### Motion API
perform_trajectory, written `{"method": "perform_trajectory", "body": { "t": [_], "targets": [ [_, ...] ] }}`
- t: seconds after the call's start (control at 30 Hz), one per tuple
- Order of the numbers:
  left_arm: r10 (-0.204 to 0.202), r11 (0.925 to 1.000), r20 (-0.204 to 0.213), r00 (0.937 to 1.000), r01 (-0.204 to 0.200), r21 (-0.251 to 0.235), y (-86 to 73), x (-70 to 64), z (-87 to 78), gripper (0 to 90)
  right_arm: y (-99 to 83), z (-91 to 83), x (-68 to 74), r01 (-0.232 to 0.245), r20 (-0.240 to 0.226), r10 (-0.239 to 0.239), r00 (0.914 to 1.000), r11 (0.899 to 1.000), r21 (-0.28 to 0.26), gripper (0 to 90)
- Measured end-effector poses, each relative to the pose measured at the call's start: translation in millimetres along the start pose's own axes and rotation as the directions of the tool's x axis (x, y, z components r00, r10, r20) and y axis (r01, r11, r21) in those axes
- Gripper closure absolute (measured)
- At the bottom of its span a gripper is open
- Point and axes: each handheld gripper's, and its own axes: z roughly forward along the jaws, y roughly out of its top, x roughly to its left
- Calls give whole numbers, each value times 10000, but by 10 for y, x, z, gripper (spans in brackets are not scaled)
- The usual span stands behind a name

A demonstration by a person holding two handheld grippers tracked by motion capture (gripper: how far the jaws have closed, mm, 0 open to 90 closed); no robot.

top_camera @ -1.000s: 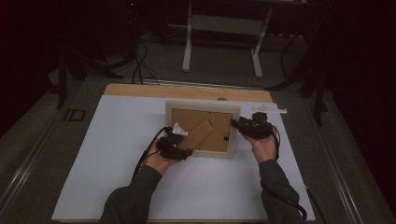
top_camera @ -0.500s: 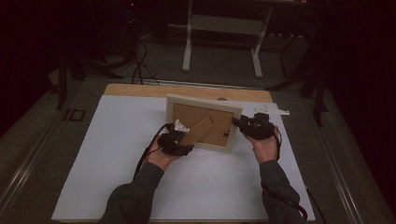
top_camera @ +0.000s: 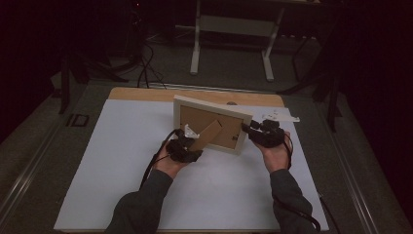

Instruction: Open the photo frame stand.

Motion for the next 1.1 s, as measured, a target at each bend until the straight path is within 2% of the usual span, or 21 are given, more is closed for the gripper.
{"method": "perform_trajectory", "body": {
  "t": [0.23, 0.4, 0.5, 0.6, 0.77, 0.9, 1.07, 1.1],
  "targets": [
    [135, 9999, -80, 9999, -135, -29, 3, -29, -18, 605, -17, -16, 23, 6, 33, -6, 10000, 10000, -65, 626],
    [296, 9995, 173, 9994, -295, -65, -8, -81, -54, 619, -47, -41, 63, 166, 110, -164, 9998, 9997, -176, 626],
    [299, 9990, 516, 9982, -282, -343, -5, -117, -93, 604, -69, -72, 104, 341, 132, -339, 9993, 9992, -189, 625],
    [292, 9988, 735, 9969, -263, -402, -1, -131, -122, 608, -80, -84, 114, 379, 80, -378, 9993, 9990, -225, 623],
    [385, 9980, 506, 9980, -358, -531, -3, -146, -151, 673, -107, -113, 117, 349, -169, -354, 9992, 9990, -283, 616],
    [402, 9978, 462, 9981, -376, -549, -10, -154, -150, 680, -123, -110, 77, 143, -527, -161, 9985, 9993, -345, 608],
    [431, 9977, 448, 9981, -406, -551, -19, -155, -150, 684, -121, -109, 67, 181, -641, -202, 9977, 9993, -336, 605],
    [392, 9978, 446, 9982, -367, -554, -32, -156, -149, 685, -115, -106, 55, 184, -799, -211, 9966, 9992, -349, 599]
  ]
}}
